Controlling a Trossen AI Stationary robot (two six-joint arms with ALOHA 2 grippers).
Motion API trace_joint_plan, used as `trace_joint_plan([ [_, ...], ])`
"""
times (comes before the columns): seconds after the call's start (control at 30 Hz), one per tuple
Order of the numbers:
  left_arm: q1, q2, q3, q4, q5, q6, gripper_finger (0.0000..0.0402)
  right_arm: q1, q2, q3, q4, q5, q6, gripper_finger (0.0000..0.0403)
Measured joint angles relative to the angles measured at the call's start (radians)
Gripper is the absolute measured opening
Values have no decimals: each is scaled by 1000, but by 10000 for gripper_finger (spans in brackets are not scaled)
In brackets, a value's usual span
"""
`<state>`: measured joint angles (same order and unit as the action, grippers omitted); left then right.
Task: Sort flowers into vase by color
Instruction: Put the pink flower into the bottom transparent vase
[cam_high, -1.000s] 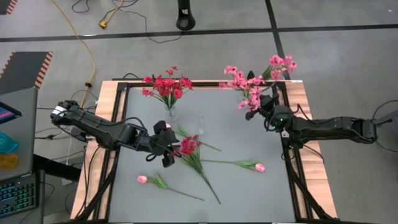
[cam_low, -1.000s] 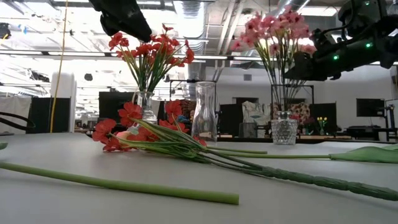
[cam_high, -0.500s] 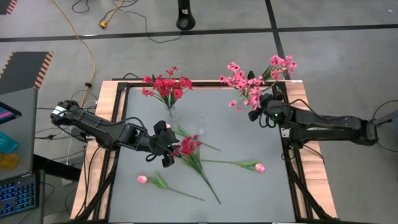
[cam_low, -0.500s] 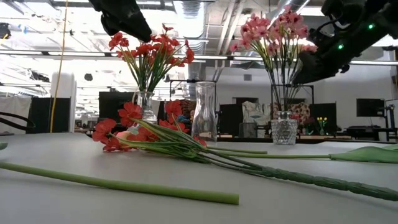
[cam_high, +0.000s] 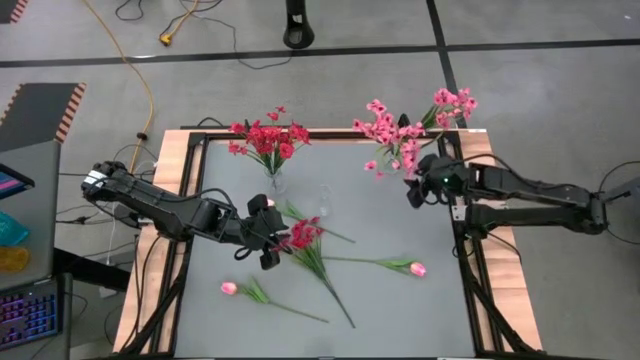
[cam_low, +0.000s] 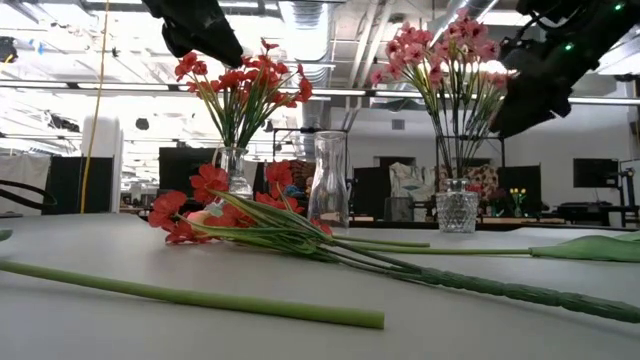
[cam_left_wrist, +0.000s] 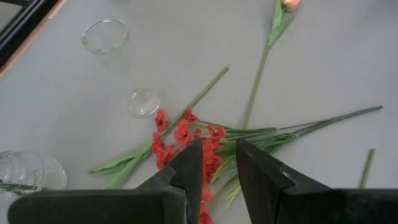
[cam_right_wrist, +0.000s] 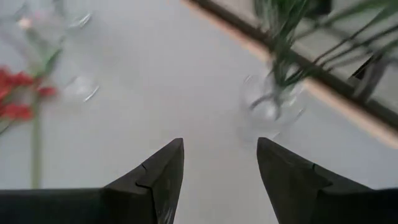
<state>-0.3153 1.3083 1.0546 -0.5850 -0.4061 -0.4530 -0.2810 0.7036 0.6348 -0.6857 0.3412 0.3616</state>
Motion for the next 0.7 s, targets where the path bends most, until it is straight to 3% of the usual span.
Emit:
trace_joint_plan([
  [0.27, 0, 0, 0, 0, 0, 0, 83, 27, -5, 24, -95, -261, 36, 228],
  [0.7, -45, 1, 0, -2, 178, -104, 83, 263, -3, 24, -94, -272, 170, 228],
])
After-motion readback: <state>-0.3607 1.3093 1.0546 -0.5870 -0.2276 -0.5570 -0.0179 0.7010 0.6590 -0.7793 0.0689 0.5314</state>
